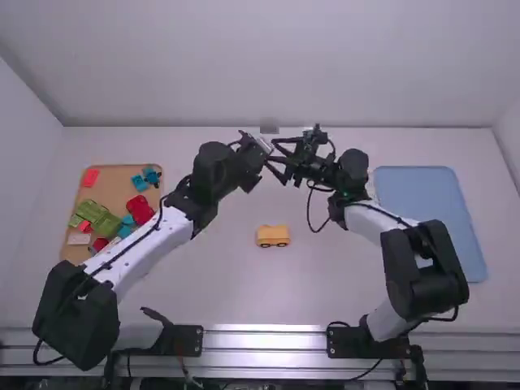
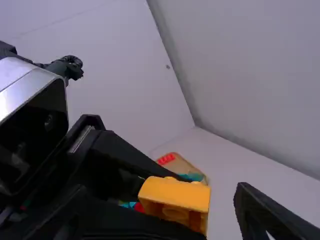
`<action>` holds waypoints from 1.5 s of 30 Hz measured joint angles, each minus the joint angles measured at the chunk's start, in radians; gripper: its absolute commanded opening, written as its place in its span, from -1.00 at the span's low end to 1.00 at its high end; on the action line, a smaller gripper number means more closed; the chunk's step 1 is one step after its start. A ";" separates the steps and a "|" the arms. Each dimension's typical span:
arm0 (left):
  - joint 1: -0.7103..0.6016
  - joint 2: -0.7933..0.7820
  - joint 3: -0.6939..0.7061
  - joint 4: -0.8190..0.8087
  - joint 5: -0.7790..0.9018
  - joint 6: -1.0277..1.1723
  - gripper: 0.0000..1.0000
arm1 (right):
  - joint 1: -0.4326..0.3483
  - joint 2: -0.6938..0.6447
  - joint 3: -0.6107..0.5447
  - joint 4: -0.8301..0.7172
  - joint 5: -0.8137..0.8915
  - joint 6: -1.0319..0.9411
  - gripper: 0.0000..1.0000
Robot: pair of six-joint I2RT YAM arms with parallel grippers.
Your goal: Assemble lego blocks to make yellow taxi
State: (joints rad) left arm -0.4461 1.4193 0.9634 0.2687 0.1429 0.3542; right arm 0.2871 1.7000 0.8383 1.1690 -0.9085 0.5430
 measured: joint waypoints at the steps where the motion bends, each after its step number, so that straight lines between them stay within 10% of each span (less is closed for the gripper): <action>1: 0.002 0.000 -0.001 0.005 0.000 -0.007 -0.96 | 0.005 0.000 0.000 -0.002 0.014 0.003 0.38; 19: 0.002 0.000 -0.002 0.013 0.042 -0.045 -0.95 | 0.014 0.000 0.000 -0.007 0.059 -0.003 -0.46; 23: 0.003 0.000 -0.002 0.013 0.018 -0.044 -0.39 | 0.027 0.000 0.000 -0.013 0.097 -0.016 -0.58; 24: 0.003 0.000 -0.002 0.014 0.023 -0.043 0.98 | 0.028 0.000 0.000 -0.013 0.100 -0.014 -0.61; 34: 0.034 0.000 0.002 -0.124 0.171 -0.132 0.98 | -0.026 0.000 0.045 -0.098 -0.090 -0.065 -0.72; 45: 0.339 0.008 0.034 -0.157 0.913 -0.122 0.99 | -0.108 0.000 0.302 -0.676 -0.517 -0.452 -0.70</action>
State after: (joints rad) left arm -0.1070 1.4277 0.9977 0.1120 1.0561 0.2317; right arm 0.1791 1.6997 1.1404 0.4934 -1.4254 0.0910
